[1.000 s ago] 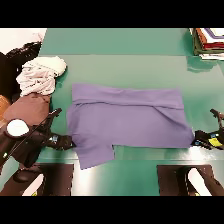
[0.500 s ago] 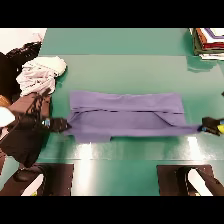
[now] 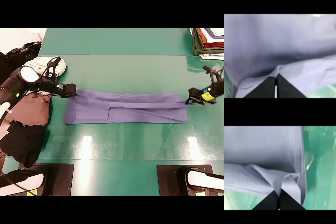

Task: Fold the shirts.

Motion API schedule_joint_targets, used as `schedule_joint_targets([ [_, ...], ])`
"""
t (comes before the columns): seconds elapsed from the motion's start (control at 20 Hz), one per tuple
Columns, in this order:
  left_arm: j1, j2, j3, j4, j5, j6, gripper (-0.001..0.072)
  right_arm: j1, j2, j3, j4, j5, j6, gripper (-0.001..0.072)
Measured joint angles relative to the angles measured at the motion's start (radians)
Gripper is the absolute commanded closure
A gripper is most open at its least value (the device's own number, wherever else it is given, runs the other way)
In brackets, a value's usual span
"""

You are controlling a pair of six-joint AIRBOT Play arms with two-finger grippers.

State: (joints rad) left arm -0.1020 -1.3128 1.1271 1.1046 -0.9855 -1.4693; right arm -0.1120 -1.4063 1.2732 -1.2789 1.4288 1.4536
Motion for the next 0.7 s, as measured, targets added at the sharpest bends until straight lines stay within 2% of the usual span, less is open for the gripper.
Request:
schedule_joint_targets([
  [0.05,0.000,-0.026,0.016,0.005,0.023,0.002,0.0673,0.004,-0.038,0.038,0.005,-0.006,0.003,0.0692],
  [0.1,0.000,-0.043,0.028,0.009,0.045,0.005,0.0428,0.006,-0.076,0.076,0.019,-0.011,0.004,0.0607],
  [0.15,0.000,-0.055,0.037,0.011,0.069,0.005,0.0128,0.005,-0.108,0.111,0.035,-0.018,0.006,0.0394],
  [0.2,0.001,-0.066,0.044,0.013,0.086,0.006,0.0094,-0.001,-0.140,0.145,0.061,-0.026,0.006,0.0323],
  [0.35,0.001,-0.081,0.078,0.014,0.095,0.008,0.0101,-0.034,-0.203,0.219,0.141,-0.031,-0.003,0.0323],
  [0.4,0.001,-0.084,0.099,0.014,0.079,0.008,0.0300,-0.050,-0.213,0.232,0.156,-0.026,-0.023,0.0323],
  [0.45,0.001,-0.085,0.121,0.015,0.052,0.008,0.0581,-0.068,-0.217,0.235,0.169,-0.012,-0.045,0.0323],
  [0.5,0.001,-0.087,0.141,0.015,0.026,0.010,0.0672,-0.089,-0.217,0.227,0.181,0.005,-0.073,0.0318],
  [0.6,0.000,-0.089,0.171,0.012,-0.029,0.018,0.0673,-0.137,-0.212,0.186,0.193,0.027,-0.122,0.0036],
  [0.7,-0.002,-0.090,0.187,-0.005,-0.063,0.027,0.0672,-0.188,-0.216,0.126,0.204,0.039,-0.158,0.0037],
])
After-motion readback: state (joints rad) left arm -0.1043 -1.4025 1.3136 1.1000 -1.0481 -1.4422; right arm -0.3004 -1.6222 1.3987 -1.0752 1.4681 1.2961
